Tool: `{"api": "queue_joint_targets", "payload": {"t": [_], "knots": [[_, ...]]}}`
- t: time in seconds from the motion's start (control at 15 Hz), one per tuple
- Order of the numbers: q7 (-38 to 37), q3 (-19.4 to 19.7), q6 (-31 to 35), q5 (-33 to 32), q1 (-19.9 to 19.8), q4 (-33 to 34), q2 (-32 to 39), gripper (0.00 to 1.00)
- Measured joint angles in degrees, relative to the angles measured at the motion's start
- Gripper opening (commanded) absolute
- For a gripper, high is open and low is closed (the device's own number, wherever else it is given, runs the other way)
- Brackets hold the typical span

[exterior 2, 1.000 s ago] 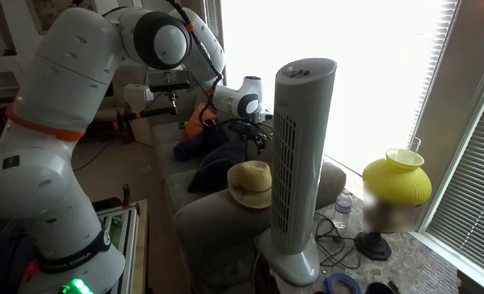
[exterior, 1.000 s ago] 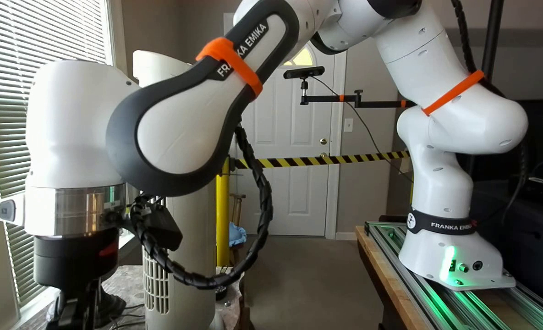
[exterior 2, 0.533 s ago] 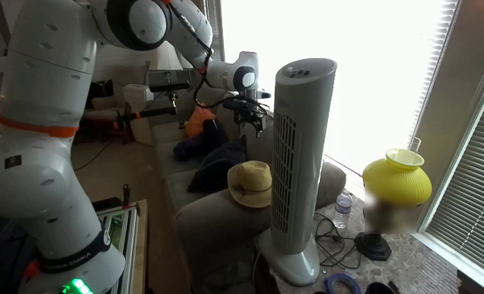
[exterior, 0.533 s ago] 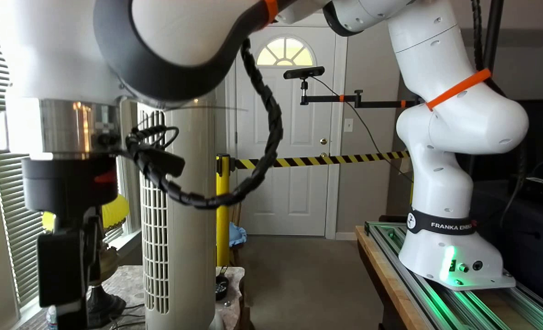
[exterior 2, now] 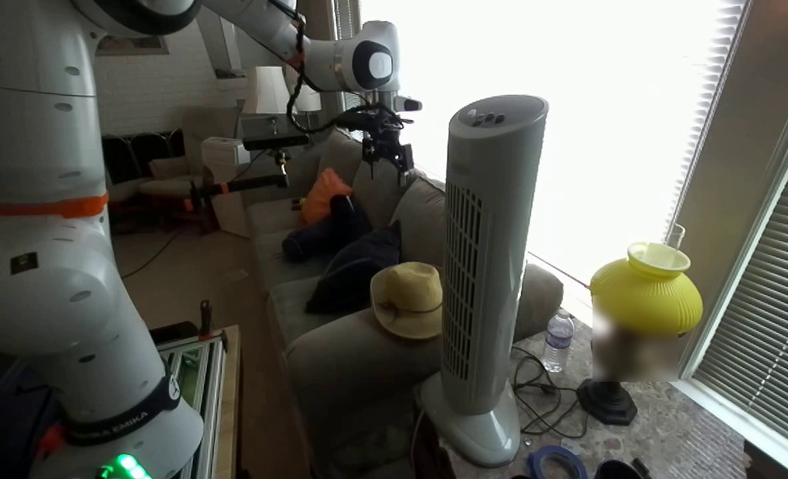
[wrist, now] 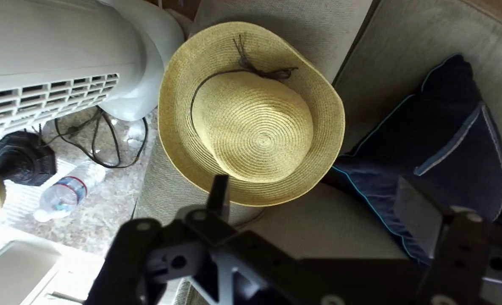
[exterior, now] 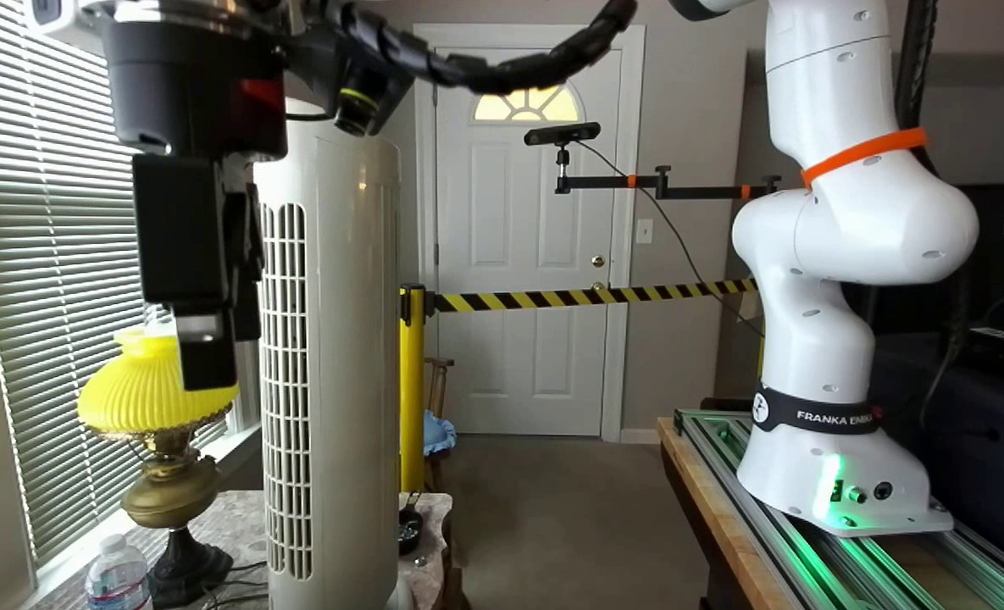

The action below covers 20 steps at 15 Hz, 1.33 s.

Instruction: Pick up the hat and put it on the sofa

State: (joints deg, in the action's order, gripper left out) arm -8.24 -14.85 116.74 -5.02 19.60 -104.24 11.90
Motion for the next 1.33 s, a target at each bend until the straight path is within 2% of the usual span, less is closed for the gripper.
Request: {"api": "queue_joint_targets", "payload": {"t": [0.33, 0.8, 1.07, 1.33], "knots": [[-4.66, -0.05, 3.11, 4.36, -0.28, -11.05, -11.58, 1.00], [-10.82, 0.44, 5.05, 8.38, -2.31, -30.57, -33.42, 1.00], [-9.79, 4.06, -1.17, 9.49, -4.92, -38.04, -46.27, 1.00], [-5.28, 8.93, -11.79, 9.37, -8.31, -38.52, -56.69, 1.00]]}}
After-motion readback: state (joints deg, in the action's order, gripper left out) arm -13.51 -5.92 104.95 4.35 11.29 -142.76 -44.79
